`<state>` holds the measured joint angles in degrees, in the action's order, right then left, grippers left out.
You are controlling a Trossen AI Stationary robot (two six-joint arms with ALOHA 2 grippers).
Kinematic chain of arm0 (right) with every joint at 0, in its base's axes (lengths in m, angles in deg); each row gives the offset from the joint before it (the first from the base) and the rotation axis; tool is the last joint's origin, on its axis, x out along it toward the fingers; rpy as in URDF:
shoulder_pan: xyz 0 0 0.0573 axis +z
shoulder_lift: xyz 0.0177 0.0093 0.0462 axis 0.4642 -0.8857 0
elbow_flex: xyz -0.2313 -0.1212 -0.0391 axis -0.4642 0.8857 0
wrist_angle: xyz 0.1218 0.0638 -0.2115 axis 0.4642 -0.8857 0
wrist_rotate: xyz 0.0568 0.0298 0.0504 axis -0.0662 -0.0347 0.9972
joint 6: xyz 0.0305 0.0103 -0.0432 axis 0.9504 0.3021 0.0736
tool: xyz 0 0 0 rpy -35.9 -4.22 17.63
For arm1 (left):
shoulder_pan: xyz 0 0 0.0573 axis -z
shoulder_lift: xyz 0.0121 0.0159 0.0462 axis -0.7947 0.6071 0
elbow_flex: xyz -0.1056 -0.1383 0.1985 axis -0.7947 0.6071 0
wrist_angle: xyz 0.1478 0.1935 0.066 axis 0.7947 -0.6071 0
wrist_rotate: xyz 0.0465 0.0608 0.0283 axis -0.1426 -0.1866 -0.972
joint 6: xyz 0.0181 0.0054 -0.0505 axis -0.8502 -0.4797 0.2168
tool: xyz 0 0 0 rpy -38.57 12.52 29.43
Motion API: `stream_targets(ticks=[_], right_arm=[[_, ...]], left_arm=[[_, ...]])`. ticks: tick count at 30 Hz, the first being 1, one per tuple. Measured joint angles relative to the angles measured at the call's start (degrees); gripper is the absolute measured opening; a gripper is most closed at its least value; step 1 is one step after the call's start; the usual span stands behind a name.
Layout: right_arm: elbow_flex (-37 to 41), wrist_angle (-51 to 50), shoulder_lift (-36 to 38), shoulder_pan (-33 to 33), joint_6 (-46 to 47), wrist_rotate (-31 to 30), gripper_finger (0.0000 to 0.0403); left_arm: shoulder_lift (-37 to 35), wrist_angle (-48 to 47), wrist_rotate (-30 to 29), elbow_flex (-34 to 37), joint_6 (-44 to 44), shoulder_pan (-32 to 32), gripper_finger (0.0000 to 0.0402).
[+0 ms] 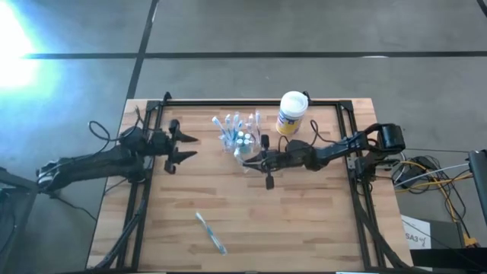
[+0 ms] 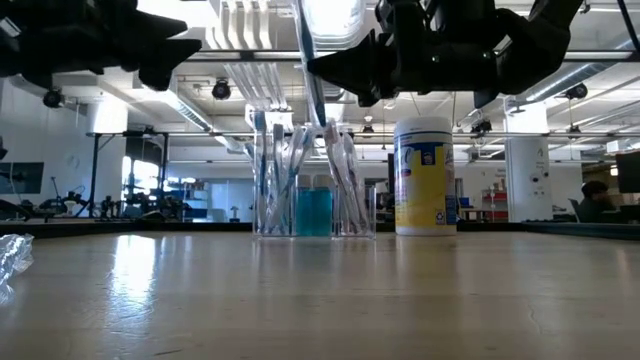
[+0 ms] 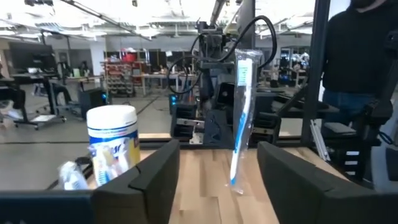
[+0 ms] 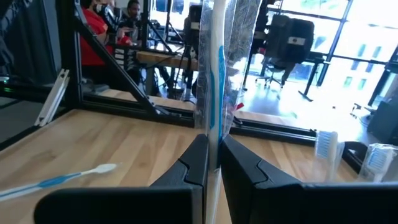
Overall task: Pick & Place toothbrushing station
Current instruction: Put the blue toothbrush into the transparent organizer
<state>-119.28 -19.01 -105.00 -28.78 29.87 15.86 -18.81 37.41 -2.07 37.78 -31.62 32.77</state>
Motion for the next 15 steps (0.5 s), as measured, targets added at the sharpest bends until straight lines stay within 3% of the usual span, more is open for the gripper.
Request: stream_targets(ticks=[11,15], right_arm=[[0.0,0.51,0.0,0.11,3.44,-1.98,0.0023],[-0.02,1.52,0.0,0.13,4.74,-2.89,0.0023]], left_arm=[[12.67,-0.06,3.07,-6.87,-1.77,4.95,0.0232],[17.23,8.12,3.37,-8.49,-2.43,7.95,0.0232]])
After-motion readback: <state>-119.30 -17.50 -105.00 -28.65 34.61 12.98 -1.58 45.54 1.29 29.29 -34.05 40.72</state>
